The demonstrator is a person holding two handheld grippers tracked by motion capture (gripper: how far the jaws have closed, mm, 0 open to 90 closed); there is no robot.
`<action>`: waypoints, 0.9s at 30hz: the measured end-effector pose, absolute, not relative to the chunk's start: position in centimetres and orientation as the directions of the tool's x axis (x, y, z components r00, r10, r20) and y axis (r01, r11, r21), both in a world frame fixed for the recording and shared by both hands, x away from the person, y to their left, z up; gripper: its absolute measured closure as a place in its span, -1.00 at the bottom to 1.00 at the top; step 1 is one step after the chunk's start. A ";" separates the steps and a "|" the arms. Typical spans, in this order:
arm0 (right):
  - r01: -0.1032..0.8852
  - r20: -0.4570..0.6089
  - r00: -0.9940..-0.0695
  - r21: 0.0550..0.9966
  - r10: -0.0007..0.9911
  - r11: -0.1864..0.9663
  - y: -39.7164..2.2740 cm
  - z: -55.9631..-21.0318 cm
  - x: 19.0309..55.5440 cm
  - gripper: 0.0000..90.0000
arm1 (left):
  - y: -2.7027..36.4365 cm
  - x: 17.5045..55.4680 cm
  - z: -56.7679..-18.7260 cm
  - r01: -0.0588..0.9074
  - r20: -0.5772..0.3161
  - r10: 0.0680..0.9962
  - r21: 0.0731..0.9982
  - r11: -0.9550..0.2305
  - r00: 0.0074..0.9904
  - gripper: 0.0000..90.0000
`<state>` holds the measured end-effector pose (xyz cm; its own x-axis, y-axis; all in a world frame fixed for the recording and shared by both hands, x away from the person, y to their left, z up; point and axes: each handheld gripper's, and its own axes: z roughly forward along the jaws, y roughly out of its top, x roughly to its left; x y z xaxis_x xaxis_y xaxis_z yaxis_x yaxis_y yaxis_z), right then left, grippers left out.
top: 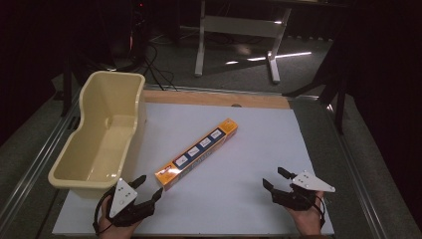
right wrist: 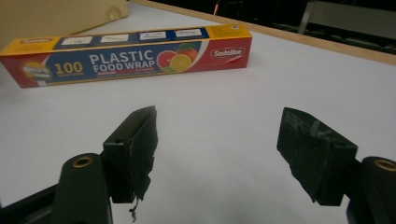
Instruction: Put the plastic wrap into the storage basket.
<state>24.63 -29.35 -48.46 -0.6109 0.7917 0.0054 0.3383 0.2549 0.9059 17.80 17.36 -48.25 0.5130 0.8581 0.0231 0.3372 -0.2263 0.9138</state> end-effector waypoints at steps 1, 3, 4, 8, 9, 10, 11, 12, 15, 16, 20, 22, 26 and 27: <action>0.345 0.014 -0.611 0.905 0.792 0.250 -29.3 -48.5 24.7 -0.33 | 17.3 17.8 -48.2 0.335 0.024 0.856 0.914 -0.228 0.517 -0.23; 0.350 0.017 -0.615 0.902 0.789 0.254 -29.4 -48.6 24.7 -0.30 | 17.1 17.8 -48.2 0.326 0.035 0.854 0.915 -0.236 0.520 -0.23; 0.350 0.018 -0.613 0.902 0.790 0.252 -29.4 -48.5 24.7 -0.30 | 17.0 17.8 -48.2 0.323 0.039 0.852 0.916 -0.239 0.522 -0.23; 0.365 0.028 -0.610 0.897 0.792 0.249 -29.3 -48.6 24.9 -0.30 | 17.1 17.7 -48.2 0.324 0.030 0.851 0.917 -0.232 0.524 -0.20; 0.365 0.028 -0.610 0.897 0.792 0.249 -29.3 -48.6 24.9 -0.30 | 17.1 17.7 -48.2 0.324 0.023 0.850 0.919 -0.225 0.526 -0.20; 0.369 0.030 -0.613 0.895 0.789 0.253 -29.1 -48.6 25.0 -0.28 | 17.1 17.6 -48.2 0.322 0.027 0.848 0.919 -0.229 0.529 -0.19; 0.369 0.030 -0.613 0.895 0.789 0.253 -29.1 -48.6 25.0 -0.28 | 17.1 17.5 -48.1 0.319 0.024 0.848 0.921 -0.225 0.529 -0.19; 0.371 0.032 -0.615 0.894 0.788 0.253 -29.0 -48.6 25.0 -0.27 | 17.1 17.5 -48.1 0.316 0.025 0.847 0.922 -0.225 0.531 -0.18; 0.374 0.034 -0.634 0.888 0.773 0.267 -28.3 -48.4 25.0 -0.20 | 17.1 17.3 -48.0 0.305 0.031 0.845 0.925 -0.227 0.533 -0.17; 0.373 0.038 -0.648 0.887 0.760 0.273 -27.7 -48.2 25.1 -0.18 | 17.1 17.3 -48.0 0.306 0.027 0.846 0.926 -0.222 0.533 -0.17; 0.361 0.016 -0.668 0.881 0.744 0.305 -26.3 -47.7 25.2 -0.19 | 17.1 17.3 -48.0 0.303 0.029 0.843 0.926 -0.224 0.537 -0.18; 0.358 0.018 -0.687 0.878 0.727 0.317 -25.6 -47.5 25.5 -0.18 | 17.1 17.2 -48.0 0.301 0.034 0.845 0.926 -0.227 0.534 -0.18; 0.343 0.008 -0.710 0.877 0.704 0.336 -24.0 -46.9 26.2 -0.14 | 17.1 17.2 -48.0 0.297 0.030 0.842 0.929 -0.223 0.539 -0.19; 0.343 0.008 -0.710 0.877 0.704 0.336 -24.0 -46.9 26.2 -0.14 | 17.2 17.1 -48.0 0.296 0.032 0.843 0.929 -0.223 0.538 -0.19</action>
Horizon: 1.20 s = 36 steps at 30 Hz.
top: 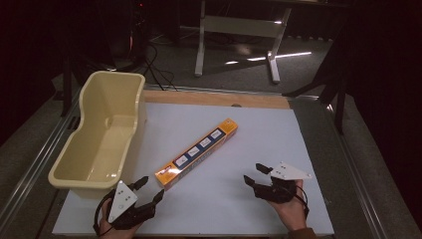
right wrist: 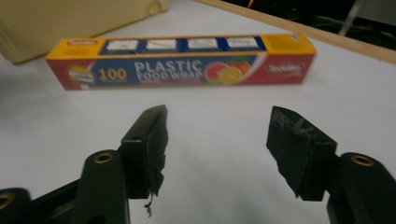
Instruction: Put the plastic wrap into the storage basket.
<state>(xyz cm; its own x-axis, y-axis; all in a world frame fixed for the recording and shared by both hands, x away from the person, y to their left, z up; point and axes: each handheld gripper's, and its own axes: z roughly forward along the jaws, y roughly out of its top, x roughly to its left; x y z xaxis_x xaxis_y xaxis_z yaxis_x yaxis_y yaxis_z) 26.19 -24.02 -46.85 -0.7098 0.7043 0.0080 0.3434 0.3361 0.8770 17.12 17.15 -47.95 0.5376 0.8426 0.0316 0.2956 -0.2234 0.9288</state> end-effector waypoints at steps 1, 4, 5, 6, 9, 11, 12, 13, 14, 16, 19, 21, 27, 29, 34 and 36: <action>0.333 0.012 -0.729 0.880 0.685 0.339 -23.1 -46.4 26.6 -0.09 | 17.2 17.1 -47.9 0.295 0.032 0.844 0.929 -0.223 0.536 -0.19; 0.317 0.010 -0.753 0.882 0.658 0.349 -22.2 -45.9 27.0 -0.02 | 17.2 17.1 -47.9 0.293 0.033 0.845 0.930 -0.222 0.534 -0.19; 0.303 -0.001 -0.765 0.882 0.644 0.362 -21.2 -45.5 27.4 0.05 | 17.2 17.1 -47.9 0.293 0.032 0.847 0.931 -0.219 0.531 -0.20; 0.303 -0.001 -0.765 0.882 0.644 0.362 -21.2 -45.5 27.4 0.05 | 17.2 17.1 -47.9 0.293 0.032 0.847 0.931 -0.219 0.531 -0.20; 0.302 0.010 -0.790 0.877 0.613 0.375 -19.2 -45.2 28.6 0.22 | 17.3 17.0 -47.9 0.287 0.032 0.847 0.933 -0.216 0.531 -0.20; 0.303 0.008 -0.791 0.874 0.611 0.380 -18.7 -45.2 28.9 0.27 | 17.3 17.0 -47.9 0.287 0.031 0.846 0.934 -0.214 0.531 -0.20; 0.305 0.009 -0.794 0.871 0.607 0.386 -18.1 -45.2 29.1 0.31 | 17.3 17.0 -47.8 0.287 0.030 0.846 0.934 -0.214 0.532 -0.20; 0.308 0.018 -0.803 0.868 0.596 0.389 -17.1 -45.3 29.6 0.36 | 17.3 17.0 -47.8 0.286 0.030 0.845 0.934 -0.214 0.535 -0.20; 0.308 0.018 -0.803 0.868 0.596 0.389 -17.1 -45.3 29.6 0.36 | 17.3 17.0 -47.8 0.287 0.026 0.844 0.934 -0.211 0.535 -0.20; 0.310 0.020 -0.809 0.864 0.587 0.397 -16.1 -45.4 30.1 0.39 | 17.3 17.0 -47.8 0.287 0.024 0.845 0.935 -0.208 0.535 -0.20; 0.309 0.028 -0.819 0.863 0.573 0.400 -14.7 -45.5 30.6 0.44 | 17.3 17.0 -47.8 0.283 0.029 0.844 0.936 -0.212 0.536 -0.20; 0.301 0.019 -0.829 0.857 0.558 0.418 -13.3 -45.6 31.0 0.44 | 17.3 16.9 -47.8 0.280 0.030 0.844 0.936 -0.211 0.535 -0.20; 0.307 0.031 -0.839 0.851 0.543 0.426 -10.7 -46.0 31.8 0.46 | 17.4 16.9 -47.8 0.279 0.028 0.846 0.938 -0.206 0.533 -0.21; 0.312 0.040 -0.844 0.849 0.535 0.427 -9.9 -46.2 32.0 0.49 | 17.4 16.9 -47.8 0.281 0.025 0.847 0.938 -0.203 0.530 -0.21; 0.306 0.050 -0.863 0.843 0.503 0.442 -8.0 -46.6 32.4 0.59 | 17.3 16.9 -47.7 0.277 0.029 0.845 0.938 -0.208 0.534 -0.21; 0.306 0.051 -0.870 0.834 0.490 0.458 -7.0 -46.9 32.5 0.66 | 17.3 16.9 -47.7 0.277 0.033 0.845 0.937 -0.211 0.533 -0.21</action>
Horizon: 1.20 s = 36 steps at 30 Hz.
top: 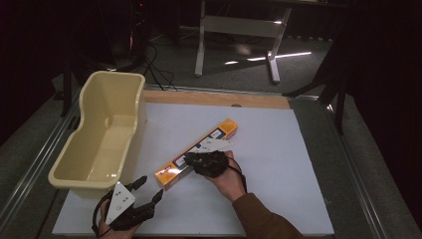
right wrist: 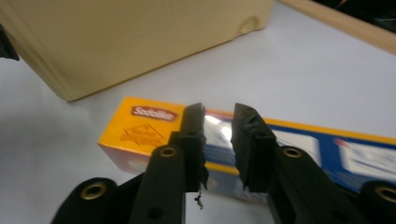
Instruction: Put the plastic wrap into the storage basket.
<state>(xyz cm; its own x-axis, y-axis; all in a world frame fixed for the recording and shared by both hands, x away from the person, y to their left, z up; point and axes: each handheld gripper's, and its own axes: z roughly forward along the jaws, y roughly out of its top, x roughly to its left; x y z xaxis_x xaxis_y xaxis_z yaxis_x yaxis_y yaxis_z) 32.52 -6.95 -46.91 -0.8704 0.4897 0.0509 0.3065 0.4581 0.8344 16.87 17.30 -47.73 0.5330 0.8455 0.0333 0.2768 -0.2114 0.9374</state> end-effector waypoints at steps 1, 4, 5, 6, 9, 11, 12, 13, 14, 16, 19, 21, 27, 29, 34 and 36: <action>0.304 0.051 -0.876 0.831 0.480 0.466 -6.4 -47.0 32.6 0.74 | 17.3 16.9 -47.7 0.275 0.034 0.845 0.938 -0.212 0.534 -0.21; 0.296 0.053 -0.890 0.822 0.453 0.486 -4.8 -47.4 32.7 0.95 | 17.4 16.8 -47.7 0.274 0.035 0.845 0.938 -0.212 0.533 -0.21; 0.293 0.051 -0.893 0.819 0.448 0.492 -4.4 -47.5 32.8 0.98 | 17.4 16.8 -47.7 0.274 0.034 0.846 0.938 -0.210 0.532 -0.21; 0.299 0.057 -0.894 0.815 0.444 0.496 -3.9 -47.7 32.8 0.99 | 17.4 16.8 -47.7 0.273 0.033 0.847 0.939 -0.208 0.530 -0.21; 0.307 0.068 -0.898 0.805 0.434 0.507 -2.8 -48.0 32.8 0.99 | 17.5 16.8 -47.7 0.272 0.033 0.848 0.940 -0.206 0.529 -0.21; 0.305 0.068 -0.902 0.799 0.426 0.518 -2.1 -48.3 32.7 0.99 | 17.5 16.8 -47.7 0.272 0.031 0.848 0.940 -0.204 0.530 -0.21; 0.308 0.071 -0.902 0.797 0.425 0.520 -1.8 -48.4 32.7 0.99 | 17.5 16.8 -47.7 0.271 0.031 0.848 0.941 -0.204 0.530 -0.21; 0.310 0.076 -0.903 0.795 0.422 0.521 -1.5 -48.5 32.6 0.99 | 17.5 16.8 -47.7 0.271 0.033 0.847 0.940 -0.207 0.531 -0.21; 0.310 0.075 -0.905 0.792 0.419 0.527 -1.1 -48.6 32.6 0.99 | 17.4 16.8 -47.7 0.271 0.035 0.846 0.940 -0.209 0.532 -0.21; 0.309 0.075 -0.907 0.787 0.414 0.534 -0.3 -48.8 32.6 0.99 | 17.4 16.7 -47.7 0.270 0.036 0.846 0.940 -0.210 0.532 -0.21; 0.298 0.063 -0.913 0.778 0.403 0.553 0.9 -49.0 32.6 0.99 | 17.4 16.7 -47.6 0.266 0.038 0.846 0.941 -0.209 0.532 -0.21; 0.298 0.063 -0.914 0.775 0.401 0.557 1.4 -49.1 32.6 0.99 | 17.5 16.7 -47.6 0.265 0.037 0.847 0.942 -0.207 0.530 -0.21; 0.306 0.065 -0.915 0.756 0.399 0.579 3.4 -49.7 32.8 0.99 | 17.5 16.6 -47.6 0.262 0.035 0.846 0.943 -0.204 0.532 -0.21; 0.310 0.060 -0.913 0.745 0.403 0.591 3.8 -49.8 33.0 0.99 | 17.5 16.6 -47.6 0.262 0.036 0.846 0.943 -0.205 0.532 -0.21; 0.339 0.093 -0.913 0.714 0.398 0.612 3.8 -49.8 32.7 1.00 | 17.7 16.5 -47.6 0.258 0.038 0.847 0.945 -0.203 0.531 -0.21; 0.337 0.090 -0.915 0.708 0.393 0.621 3.7 -49.8 32.6 1.00 | 17.7 16.5 -47.5 0.257 0.038 0.847 0.945 -0.203 0.529 -0.21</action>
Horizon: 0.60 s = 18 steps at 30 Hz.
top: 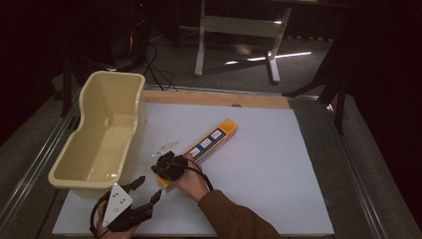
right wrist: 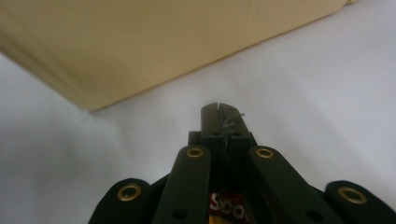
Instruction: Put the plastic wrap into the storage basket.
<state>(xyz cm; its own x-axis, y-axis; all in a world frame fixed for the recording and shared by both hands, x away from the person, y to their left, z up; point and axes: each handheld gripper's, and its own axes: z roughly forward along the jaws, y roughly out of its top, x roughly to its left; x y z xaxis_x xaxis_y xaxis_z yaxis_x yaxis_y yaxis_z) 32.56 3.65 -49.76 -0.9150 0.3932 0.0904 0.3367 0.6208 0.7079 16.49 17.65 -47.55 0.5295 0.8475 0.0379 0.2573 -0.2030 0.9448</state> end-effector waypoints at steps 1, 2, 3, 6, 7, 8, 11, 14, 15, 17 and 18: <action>0.334 0.090 -0.918 0.702 0.387 0.629 3.5 -49.7 32.4 1.00 | 17.6 16.5 -47.5 0.256 0.038 0.848 0.945 -0.202 0.529 -0.21; 0.333 0.095 -0.921 0.692 0.378 0.640 3.0 -49.6 32.0 1.00 | 17.6 16.5 -47.5 0.255 0.037 0.848 0.946 -0.201 0.529 -0.21; 0.333 0.095 -0.921 0.692 0.378 0.640 3.0 -49.6 32.0 1.00 | 17.6 16.5 -47.5 0.255 0.037 0.848 0.946 -0.201 0.529 -0.21; 0.333 0.108 -0.927 0.680 0.360 0.653 2.1 -49.5 31.4 1.00 | 17.6 16.4 -47.5 0.254 0.038 0.848 0.946 -0.200 0.528 -0.20; 0.338 0.116 -0.927 0.672 0.357 0.659 1.8 -49.4 31.2 1.00 | 17.6 16.4 -47.5 0.253 0.039 0.848 0.946 -0.201 0.528 -0.20; 0.345 0.125 -0.925 0.666 0.358 0.661 1.4 -49.4 30.9 1.00 | 17.6 16.4 -47.5 0.254 0.040 0.848 0.946 -0.203 0.528 -0.21; 0.347 0.129 -0.928 0.644 0.350 0.682 0.5 -49.2 30.4 1.00 | 17.5 16.4 -47.5 0.253 0.042 0.847 0.945 -0.205 0.530 -0.20; 0.350 0.133 -0.929 0.623 0.347 0.699 -1.2 -49.0 29.3 1.00 | 17.6 16.4 -47.5 0.255 0.041 0.849 0.945 -0.204 0.527 -0.21; 0.350 0.133 -0.929 0.623 0.347 0.699 -1.2 -49.0 29.3 1.00 | 17.7 16.4 -47.6 0.257 0.041 0.850 0.945 -0.205 0.526 -0.21; 0.336 0.100 -0.931 0.612 0.351 0.716 -2.2 -48.9 28.6 1.00 | 17.7 16.4 -47.6 0.255 0.041 0.850 0.945 -0.203 0.525 -0.21; 0.322 0.065 -0.933 0.597 0.355 0.735 -3.1 -48.8 28.1 1.00 | 17.6 16.4 -47.6 0.255 0.042 0.850 0.945 -0.204 0.525 -0.21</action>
<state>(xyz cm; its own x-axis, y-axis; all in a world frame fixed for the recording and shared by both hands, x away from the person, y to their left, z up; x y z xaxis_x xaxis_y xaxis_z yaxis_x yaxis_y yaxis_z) 28.12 -3.14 -48.76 -0.9326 0.3550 0.0650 0.3215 0.7354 0.5965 16.36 17.64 -47.55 0.5252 0.8499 0.0420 0.2552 -0.2044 0.9450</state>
